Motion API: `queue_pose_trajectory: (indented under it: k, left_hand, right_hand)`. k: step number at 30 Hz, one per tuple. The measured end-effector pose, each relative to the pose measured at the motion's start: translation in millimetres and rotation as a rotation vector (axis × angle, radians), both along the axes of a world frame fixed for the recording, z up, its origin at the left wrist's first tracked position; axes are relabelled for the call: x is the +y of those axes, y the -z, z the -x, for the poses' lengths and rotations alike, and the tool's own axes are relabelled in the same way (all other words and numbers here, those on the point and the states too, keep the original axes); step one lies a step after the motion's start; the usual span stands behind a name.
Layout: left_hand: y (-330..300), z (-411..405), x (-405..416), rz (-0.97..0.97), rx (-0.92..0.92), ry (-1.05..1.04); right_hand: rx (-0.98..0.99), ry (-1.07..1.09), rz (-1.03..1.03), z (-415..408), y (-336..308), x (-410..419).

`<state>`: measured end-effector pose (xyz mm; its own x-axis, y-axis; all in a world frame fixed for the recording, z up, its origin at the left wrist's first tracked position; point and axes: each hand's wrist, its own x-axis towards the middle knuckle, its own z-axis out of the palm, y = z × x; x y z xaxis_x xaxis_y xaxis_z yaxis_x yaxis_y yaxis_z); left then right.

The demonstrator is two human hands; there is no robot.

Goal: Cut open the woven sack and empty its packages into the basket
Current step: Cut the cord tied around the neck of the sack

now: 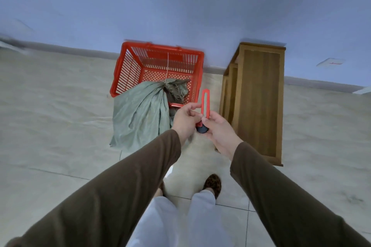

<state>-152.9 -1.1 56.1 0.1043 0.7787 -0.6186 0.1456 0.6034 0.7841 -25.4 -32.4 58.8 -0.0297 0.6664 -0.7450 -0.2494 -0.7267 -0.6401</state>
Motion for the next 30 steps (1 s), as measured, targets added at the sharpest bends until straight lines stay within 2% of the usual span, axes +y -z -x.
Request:
queue_pose_trajectory:
  k: [4, 12, 18, 25, 30]
  left_hand:
    - [-5, 44, 2, -0.021, 0.065, -0.024]
    - [7, 132, 10, -0.068, 0.188, 0.011]
    - [25, 189, 17, -0.061, 0.126, 0.083]
    - [59, 214, 25, -0.076, 0.029, 0.091]
    - [85, 216, 43, -0.121, 0.112, 0.070]
  right_hand:
    - [0.044, -0.054, -0.004, 44, 0, 7]
    - [-0.040, -0.018, 0.005, 138, 10, 12]
    - [-0.108, 0.060, 0.005, 196, 33, 15]
    - [-0.164, 0.086, -0.032, 219, 67, 31]
    - [-0.218, 0.103, -0.050, 213, 97, 49]
